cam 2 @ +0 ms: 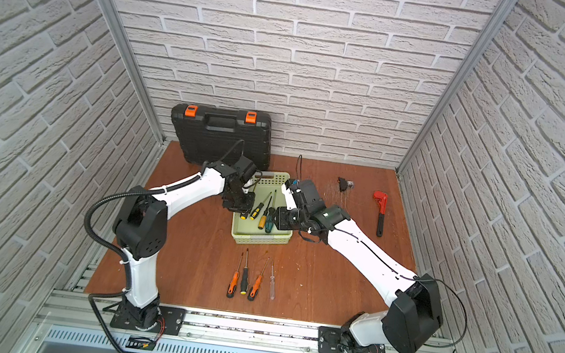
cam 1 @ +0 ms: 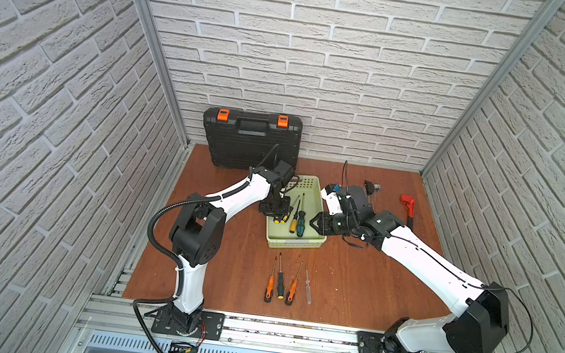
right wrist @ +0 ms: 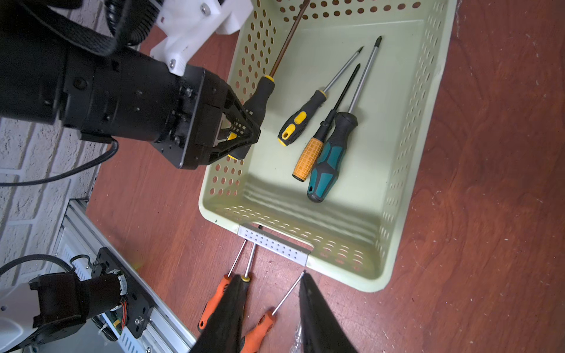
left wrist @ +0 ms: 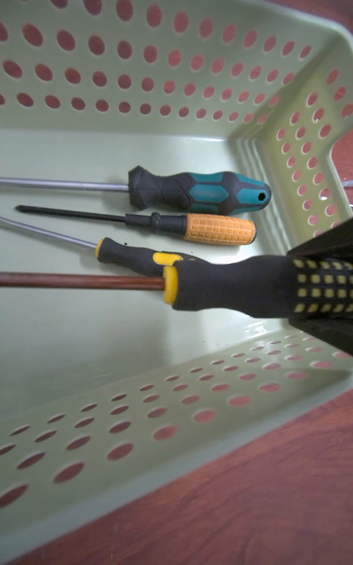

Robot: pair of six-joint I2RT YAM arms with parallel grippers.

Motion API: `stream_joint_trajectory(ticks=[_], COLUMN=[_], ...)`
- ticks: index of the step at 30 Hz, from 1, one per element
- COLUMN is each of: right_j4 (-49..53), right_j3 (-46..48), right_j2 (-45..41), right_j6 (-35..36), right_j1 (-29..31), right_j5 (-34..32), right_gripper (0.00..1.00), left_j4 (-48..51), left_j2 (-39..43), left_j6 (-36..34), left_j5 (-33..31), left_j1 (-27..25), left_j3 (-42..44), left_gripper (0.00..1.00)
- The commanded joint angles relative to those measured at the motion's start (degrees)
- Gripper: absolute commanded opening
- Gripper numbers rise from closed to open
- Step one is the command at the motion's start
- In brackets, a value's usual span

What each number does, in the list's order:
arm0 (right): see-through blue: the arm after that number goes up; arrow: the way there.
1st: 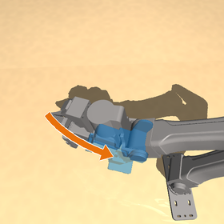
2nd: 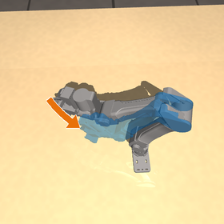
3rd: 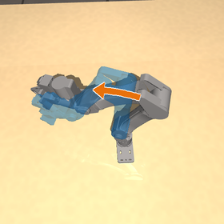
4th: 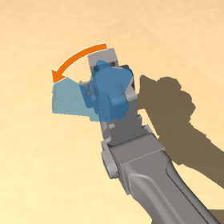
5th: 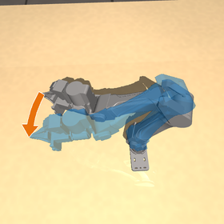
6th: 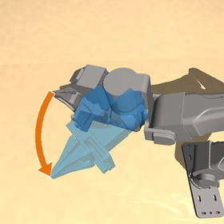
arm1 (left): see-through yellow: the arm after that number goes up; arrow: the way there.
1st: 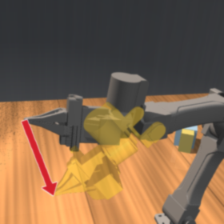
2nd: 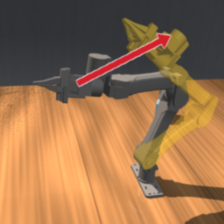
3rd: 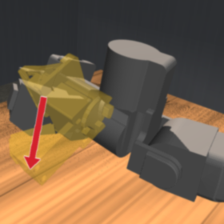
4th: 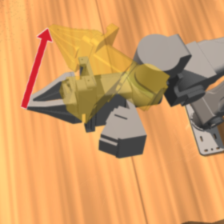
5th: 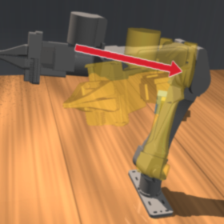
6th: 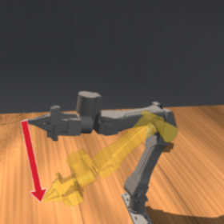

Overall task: Put the screwdriver in the bin
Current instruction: 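Lower the black-yellow screwdriver into the basket and open the left gripper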

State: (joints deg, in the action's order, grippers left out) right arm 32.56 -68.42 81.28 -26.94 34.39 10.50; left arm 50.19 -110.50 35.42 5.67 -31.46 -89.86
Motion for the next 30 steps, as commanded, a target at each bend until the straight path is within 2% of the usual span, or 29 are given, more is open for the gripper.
stream_joint_trajectory(ticks=[1, 9, 14, 21, 30], right_j4=[-2.4, -4.1, -5.4, -6.9, -8.8], right_j3=[0.6, 3.0, 4.5, 5.9, 7.7], right_j2=[-0.7, -0.9, 0.1, 0.7, 1.4], right_j6=[0.9, 1.1, 1.3, 1.1, 0.5], right_j1=[0.2, 0.2, 0.2, 0.2, 0.2], right_j5=[1.2, 2.6, 2.8, 3.5, 3.3], right_gripper=[0.33, 0.33, 0.33, 0.33, 0.33], left_j4=[-0.6, 1.6, 2.4, 1.9, 0.2], left_j2=[0.4, -4.2, -7.5, -9.1, -11.3], left_j6=[1.8, 1.2, 1.2, 1.8, 1.7], left_j5=[0.2, -1.6, -0.5, -1.4, 2.9], left_j1=[-0.3, 0.3, 0.3, 0.7, 0.4], left_j3=[0.5, -2.2, -4.3, -4.2, -4.6], left_gripper=[0.00, 0.00, 0.00, 0.00, 0.00])
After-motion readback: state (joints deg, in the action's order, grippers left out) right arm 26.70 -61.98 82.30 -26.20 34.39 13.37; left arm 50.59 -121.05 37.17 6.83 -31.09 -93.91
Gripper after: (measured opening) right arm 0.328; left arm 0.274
